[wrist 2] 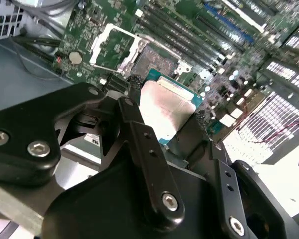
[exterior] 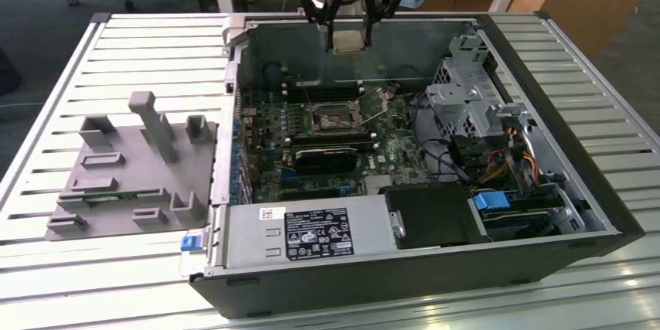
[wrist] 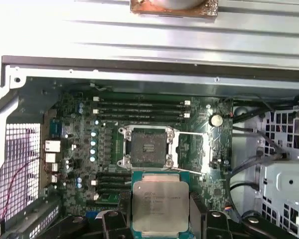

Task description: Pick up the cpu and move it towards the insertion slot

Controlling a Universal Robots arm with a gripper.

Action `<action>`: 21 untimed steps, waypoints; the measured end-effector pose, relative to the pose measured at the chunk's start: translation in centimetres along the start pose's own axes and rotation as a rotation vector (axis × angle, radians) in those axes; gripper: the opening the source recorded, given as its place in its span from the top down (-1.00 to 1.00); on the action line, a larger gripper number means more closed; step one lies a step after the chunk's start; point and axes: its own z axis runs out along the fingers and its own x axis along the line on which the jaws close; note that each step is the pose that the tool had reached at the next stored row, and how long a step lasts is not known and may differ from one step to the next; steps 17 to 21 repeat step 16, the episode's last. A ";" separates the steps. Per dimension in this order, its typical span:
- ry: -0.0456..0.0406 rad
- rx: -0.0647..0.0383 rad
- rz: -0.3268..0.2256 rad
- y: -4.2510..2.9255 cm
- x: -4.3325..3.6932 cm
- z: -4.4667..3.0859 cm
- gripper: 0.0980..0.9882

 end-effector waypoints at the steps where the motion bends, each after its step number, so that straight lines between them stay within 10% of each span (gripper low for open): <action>1: 0.0006 0.001 0.000 0.32 -0.02 0.08 0.00; 10: 0.0057 0.010 0.000 2.24 -0.32 0.62 0.00; 21: 0.0057 0.010 0.000 2.29 -0.34 0.63 0.00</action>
